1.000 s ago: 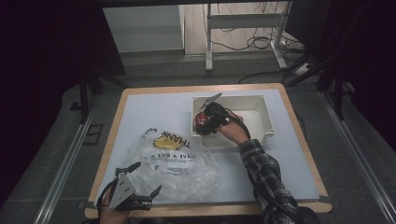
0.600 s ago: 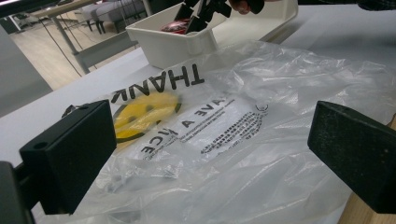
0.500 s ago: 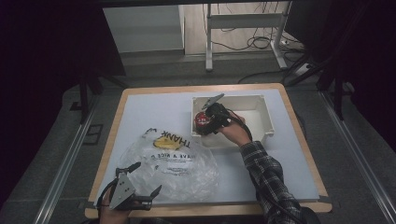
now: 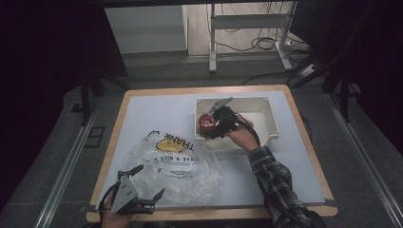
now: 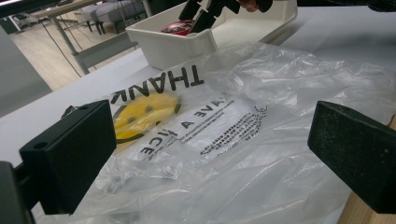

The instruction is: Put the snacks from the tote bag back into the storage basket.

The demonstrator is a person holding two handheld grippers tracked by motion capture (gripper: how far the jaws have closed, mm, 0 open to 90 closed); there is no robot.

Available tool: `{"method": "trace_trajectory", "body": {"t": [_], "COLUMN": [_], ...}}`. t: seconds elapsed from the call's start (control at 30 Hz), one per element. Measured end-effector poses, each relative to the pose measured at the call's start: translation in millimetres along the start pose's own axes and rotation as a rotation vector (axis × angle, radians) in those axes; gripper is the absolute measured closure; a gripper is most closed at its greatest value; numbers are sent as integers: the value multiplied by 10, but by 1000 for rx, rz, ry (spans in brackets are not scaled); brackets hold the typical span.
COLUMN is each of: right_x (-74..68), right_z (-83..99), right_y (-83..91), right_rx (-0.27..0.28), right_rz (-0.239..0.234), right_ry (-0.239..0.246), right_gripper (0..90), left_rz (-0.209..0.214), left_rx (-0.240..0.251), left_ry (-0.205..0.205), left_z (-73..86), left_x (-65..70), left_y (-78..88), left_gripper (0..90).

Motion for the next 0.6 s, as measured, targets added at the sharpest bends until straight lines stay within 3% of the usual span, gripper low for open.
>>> {"method": "trace_trajectory", "body": {"t": [0.6], "right_x": [-70], "right_z": [16], "right_y": [123], "right_rx": [62], "right_rz": [-8], "right_ry": [4], "right_gripper": [76], "left_rz": [1], "left_rx": [1], "left_ry": [0], "left_z": [-3], "left_x": [2], "left_y": [4], "left_gripper": [11]}}
Point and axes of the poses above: each handheld gripper's, and its own axes: y roughly backward along the jaws, z roughly out of its underside, x roughly to its right, the point moved 7 cm from there along -y, roughly forward along the jaws, and after that the axes turned 15 degrees about y, right-handed, at the moved point
